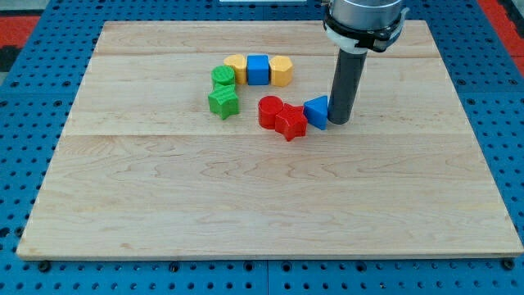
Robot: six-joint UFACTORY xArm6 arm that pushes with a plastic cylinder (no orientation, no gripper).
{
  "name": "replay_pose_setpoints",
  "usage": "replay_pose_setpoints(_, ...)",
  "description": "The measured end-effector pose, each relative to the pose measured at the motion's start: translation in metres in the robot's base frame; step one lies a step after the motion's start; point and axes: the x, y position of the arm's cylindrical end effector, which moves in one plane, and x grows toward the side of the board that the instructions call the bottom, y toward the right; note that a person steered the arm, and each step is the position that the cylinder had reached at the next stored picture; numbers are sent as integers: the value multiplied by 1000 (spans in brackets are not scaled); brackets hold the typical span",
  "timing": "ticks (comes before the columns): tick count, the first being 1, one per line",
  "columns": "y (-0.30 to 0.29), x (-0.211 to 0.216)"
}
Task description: Push the blue triangle to the center
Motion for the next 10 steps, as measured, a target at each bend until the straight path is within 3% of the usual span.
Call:
replay_pose_setpoints(9, -47, -6)
replay_pose_setpoints(10, -17, -5)
